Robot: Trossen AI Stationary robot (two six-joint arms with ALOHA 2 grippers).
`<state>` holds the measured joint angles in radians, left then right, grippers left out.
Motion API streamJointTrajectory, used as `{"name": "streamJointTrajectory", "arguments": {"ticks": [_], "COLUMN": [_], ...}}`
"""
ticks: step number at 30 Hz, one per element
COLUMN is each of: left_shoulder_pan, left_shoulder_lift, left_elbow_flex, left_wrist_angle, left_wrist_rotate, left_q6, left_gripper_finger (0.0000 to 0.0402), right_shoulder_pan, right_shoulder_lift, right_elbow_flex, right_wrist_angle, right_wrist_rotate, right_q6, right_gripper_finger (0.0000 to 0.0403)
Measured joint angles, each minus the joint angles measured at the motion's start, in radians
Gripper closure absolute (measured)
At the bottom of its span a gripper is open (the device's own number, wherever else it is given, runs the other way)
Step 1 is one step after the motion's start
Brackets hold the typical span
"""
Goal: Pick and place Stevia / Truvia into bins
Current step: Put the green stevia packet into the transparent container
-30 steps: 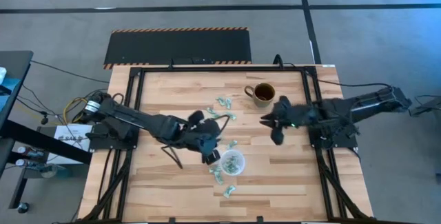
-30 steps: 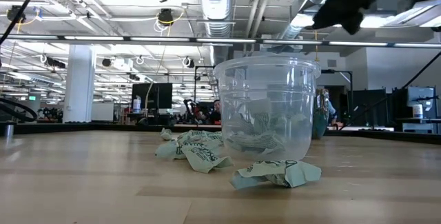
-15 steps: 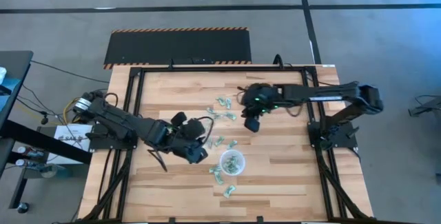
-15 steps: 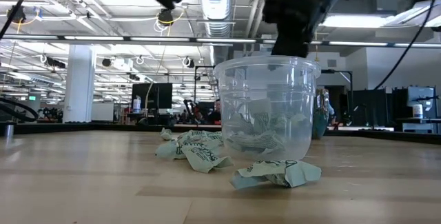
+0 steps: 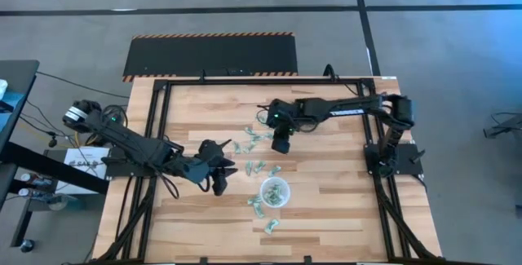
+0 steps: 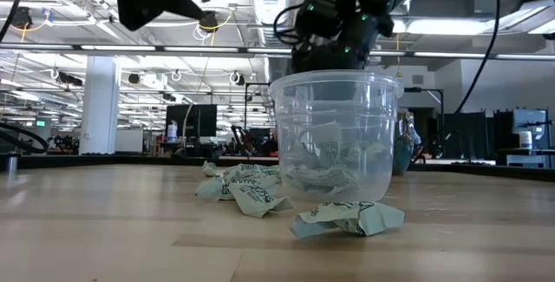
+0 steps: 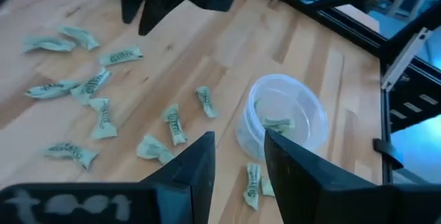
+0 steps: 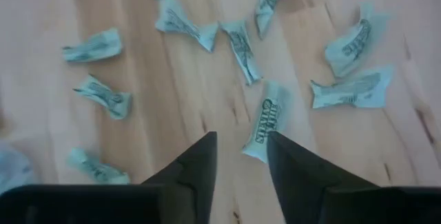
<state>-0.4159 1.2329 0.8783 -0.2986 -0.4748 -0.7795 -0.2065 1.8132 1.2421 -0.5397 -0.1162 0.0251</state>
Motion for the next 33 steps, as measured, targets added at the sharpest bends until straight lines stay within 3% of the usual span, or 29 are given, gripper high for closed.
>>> {"name": "streamJointTrajectory", "arguments": {"ticks": [8,15,23,33], "left_shoulder_pan": [0.015,0.042,0.093,0.127], "left_shoulder_lift": [0.013,0.012,0.012,0.012], "left_elbow_flex": [-0.063,-0.064,-0.064,-0.063], "left_wrist_angle": [0.071,0.065,0.062,0.064], "left_wrist_rotate": [0.077,0.078,0.1,0.095], "left_q6": [0.04,0.13,0.176,0.196], "left_gripper_finger": [0.0288,0.0288,0.0288,0.0288], "right_shoulder_pan": [-0.008,-0.006,0.007,0.022], "right_shoulder_lift": [0.124,0.177,0.186,0.184], "right_elbow_flex": [0.031,0.032,0.033,0.032], "right_wrist_angle": [0.001,-0.001,0.003,0.013], "right_wrist_rotate": [0.012,0.099,0.133,0.148], "right_q6": [0.056,0.125,0.152,0.151], "right_gripper_finger": [0.019,0.0173,0.0221,0.036]}}
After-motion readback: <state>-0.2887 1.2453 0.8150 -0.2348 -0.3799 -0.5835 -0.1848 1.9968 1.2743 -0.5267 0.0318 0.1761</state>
